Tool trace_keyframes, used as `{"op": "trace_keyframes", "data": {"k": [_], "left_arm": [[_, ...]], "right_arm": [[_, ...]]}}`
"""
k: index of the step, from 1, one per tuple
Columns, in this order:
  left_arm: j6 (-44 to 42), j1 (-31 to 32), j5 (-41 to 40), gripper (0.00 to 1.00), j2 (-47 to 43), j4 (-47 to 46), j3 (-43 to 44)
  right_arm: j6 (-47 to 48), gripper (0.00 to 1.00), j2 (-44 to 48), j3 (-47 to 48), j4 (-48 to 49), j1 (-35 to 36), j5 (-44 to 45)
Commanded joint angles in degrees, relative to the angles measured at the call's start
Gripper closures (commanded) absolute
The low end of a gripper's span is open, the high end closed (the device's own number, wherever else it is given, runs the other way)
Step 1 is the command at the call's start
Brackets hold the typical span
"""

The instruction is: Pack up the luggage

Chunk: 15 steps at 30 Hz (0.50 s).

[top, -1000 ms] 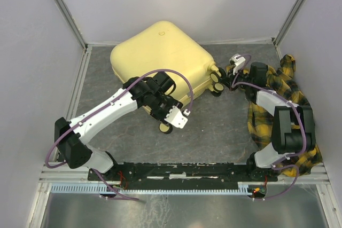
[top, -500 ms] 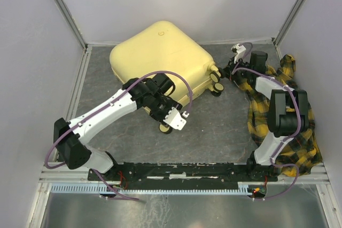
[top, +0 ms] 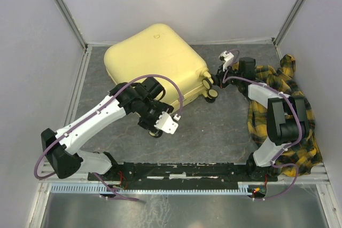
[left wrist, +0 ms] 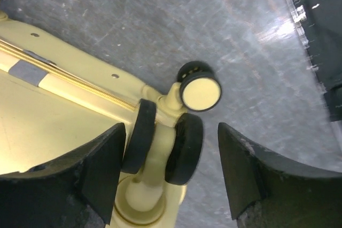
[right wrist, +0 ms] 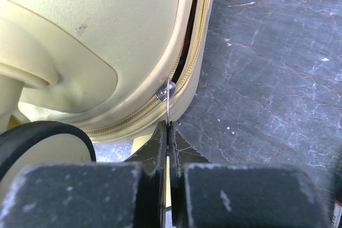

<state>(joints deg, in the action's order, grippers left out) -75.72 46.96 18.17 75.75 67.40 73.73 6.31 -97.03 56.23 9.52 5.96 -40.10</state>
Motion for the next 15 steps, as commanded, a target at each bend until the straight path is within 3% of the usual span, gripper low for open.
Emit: {"op": "trace_keyframes", "data": {"k": [1,5,9,15], "left_arm": [[11.06,0.13,7.14,0.22,-1.91,8.02,8.71],[16.53,0.15,11.99,0.19,1.26,2.38,16.54],[22.53,0.15,12.36,0.21,5.28,-5.87,18.1],[23.91,0.15,7.99,0.4,13.55,-5.72,20.03]], "right_arm": [[-0.55,0.98,3.57,-1.03,2.97,1.53,-1.13],[-0.78,0.98,4.18,-2.22,3.21,2.6,-0.6],[-1.3,0.98,3.97,-2.09,3.9,3.18,0.28],[-0.46,0.98,4.2,-1.13,2.98,3.16,1.11]]}}
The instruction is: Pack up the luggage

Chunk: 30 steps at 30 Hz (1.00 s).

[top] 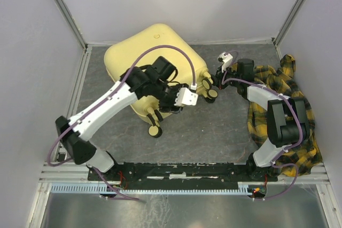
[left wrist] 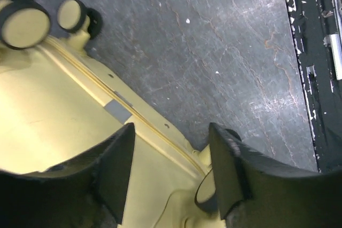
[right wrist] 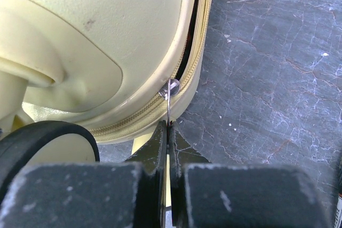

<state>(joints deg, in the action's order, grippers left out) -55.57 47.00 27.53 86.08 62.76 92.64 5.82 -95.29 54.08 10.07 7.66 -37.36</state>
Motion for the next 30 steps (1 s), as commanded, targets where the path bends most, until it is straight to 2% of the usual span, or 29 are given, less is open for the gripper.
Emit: {"op": "trace_keyframes", "data": {"k": [1,4,9,15,21,24,30], "left_arm": [[3.31,0.06,-2.97,0.43,3.82,-0.9,0.5],[1.88,0.11,-5.72,0.5,4.8,0.49,-1.46],[-3.56,0.21,-9.58,0.54,4.67,6.19,-7.43],[-10.03,-0.53,-16.54,0.63,-1.78,9.59,-18.22],[-14.56,-4.59,-16.59,0.66,-6.97,17.49,-23.89],[-16.62,-7.32,-17.36,0.66,-9.18,18.46,-26.07],[-19.44,-10.26,-18.56,0.66,-10.32,17.69,-28.53]], "right_arm": [[0.14,0.98,2.45,1.02,2.4,1.47,-1.47],[0.52,0.98,2.56,1.02,2.04,1.48,-0.87],[1.82,0.98,2.97,1.35,0.59,1.45,-0.34],[3.4,0.98,4.94,0.35,-1.91,1.44,-1.16],[4.35,0.98,8.05,-1.71,-4.1,1.48,-1.14],[4.61,0.98,7.97,-1.86,-3.39,1.44,0.49],[3.37,0.98,2.22,5.03,-0.66,1.27,3.51]]}}
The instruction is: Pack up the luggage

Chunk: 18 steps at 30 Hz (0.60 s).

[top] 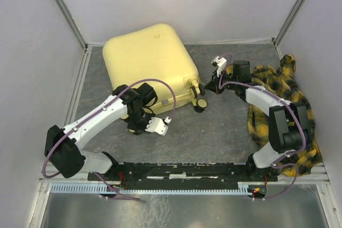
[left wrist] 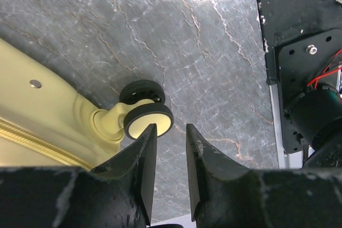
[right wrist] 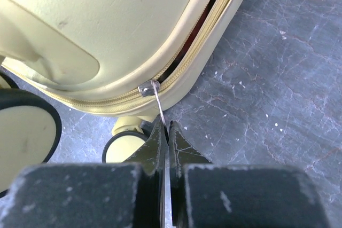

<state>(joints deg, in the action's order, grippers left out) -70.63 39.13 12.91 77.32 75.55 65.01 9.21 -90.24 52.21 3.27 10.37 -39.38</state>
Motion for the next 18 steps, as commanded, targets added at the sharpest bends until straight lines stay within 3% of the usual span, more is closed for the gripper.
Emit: {"op": "trace_keyframes", "data": {"k": [1,13,14,18], "left_arm": [[-4.43,-2.59,-3.54,0.66,-1.34,4.8,-0.74],[-4.63,-3.36,1.04,0.65,-0.23,4.65,0.71],[-3.85,-3.38,2.57,0.63,-0.36,4.22,2.06],[2.18,-3.34,13.96,0.38,0.02,0.21,13.29]], "right_arm": [[-0.41,0.98,-3.94,8.56,6.31,-1.41,5.54],[-5.64,0.98,-15.99,23.77,8.75,-1.17,3.93],[-5.81,0.98,-16.22,24.09,8.6,-0.95,3.12],[-5.38,0.98,-15.93,23.2,7.35,-0.47,-0.72]]}}
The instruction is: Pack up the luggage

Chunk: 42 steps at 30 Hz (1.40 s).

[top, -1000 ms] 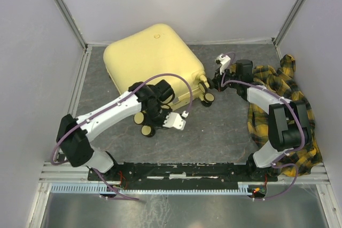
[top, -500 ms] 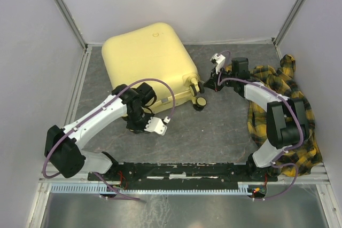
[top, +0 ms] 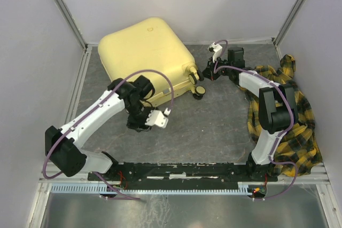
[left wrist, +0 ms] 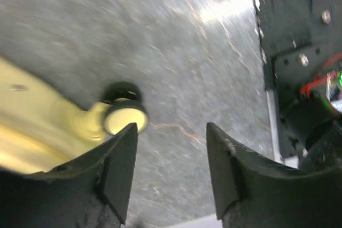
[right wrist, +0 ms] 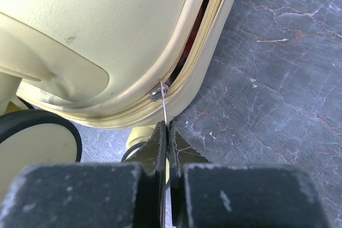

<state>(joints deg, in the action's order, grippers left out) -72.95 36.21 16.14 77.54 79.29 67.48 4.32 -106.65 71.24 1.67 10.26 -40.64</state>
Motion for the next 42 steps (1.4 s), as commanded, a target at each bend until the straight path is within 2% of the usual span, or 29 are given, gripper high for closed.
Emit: {"op": "trace_keyframes", "data": {"k": [1,3,6,10,13,15,17,19,22,26,31,34,38,42], "left_arm": [[7.97,-0.43,13.53,0.34,0.3,-5.36,14.19],[13.46,-0.28,16.68,0.26,1.57,-10.78,19.42],[22.36,0.08,14.4,0.17,3.53,-22.42,22.76],[37.54,0.19,7.16,0.16,6.23,-38.93,21.89],[50.6,0.1,-0.95,0.17,4.07,-48.9,17.11],[56.05,-0.17,-5.94,0.17,0.66,-53.07,12.56],[59.8,-1.53,-7.54,0.16,-3.44,-54.79,8.66],[63.86,-4.97,-6.14,0.15,-6.93,-54.89,5.71],[68.31,-13.51,-0.49,0.15,-10.38,-53.61,4.46],[74.5,-25.08,1.22,0.13,-11.74,-53.41,4.94],[85.01,-39.91,2.73,0.12,-7.8,-52.63,6.57],[91.89,-48.33,7.94,0.12,-3.36,-54.1,7.34],[96.45,-53.13,12.71,0.12,0.57,-58.05,7.45],[95.44,-53.74,16.94,0.12,4.93,-61.65,7.58]], "right_arm": [[-0.19,0.98,0.71,3.4,8.72,-0.21,-0.22],[0.38,0.98,1.27,2.21,8.48,-0.03,-0.78],[0.44,0.98,1.74,1.24,8.52,0.13,-0.75],[0.17,0.98,2.19,0.6,9.03,0.31,0.03],[-0.64,0.97,2.43,0.53,9.2,0.37,1.22],[-0.69,0.85,2.97,0.84,7.85,0.29,1.64],[-0.26,0.68,3.77,1.61,4.29,-0.09,1.91],[-0.28,0.56,4.36,3.26,-1.43,-1.21,1.68],[-4.52,0.46,3.76,6.09,-8.93,-4.28,0.39],[-14.39,0.38,0.59,12.2,-10.94,-7.77,1.58],[-20.91,0.38,-7.26,25.01,-11.93,-6.73,5.9],[-21.21,0.38,-14.15,34.23,-14.21,-5.07,7.24],[-21.63,0.4,-20.48,41.71,-14.2,-2.36,7.57],[-20.89,0.42,-23.61,42.18,-10.73,0.01,6.86]]}}
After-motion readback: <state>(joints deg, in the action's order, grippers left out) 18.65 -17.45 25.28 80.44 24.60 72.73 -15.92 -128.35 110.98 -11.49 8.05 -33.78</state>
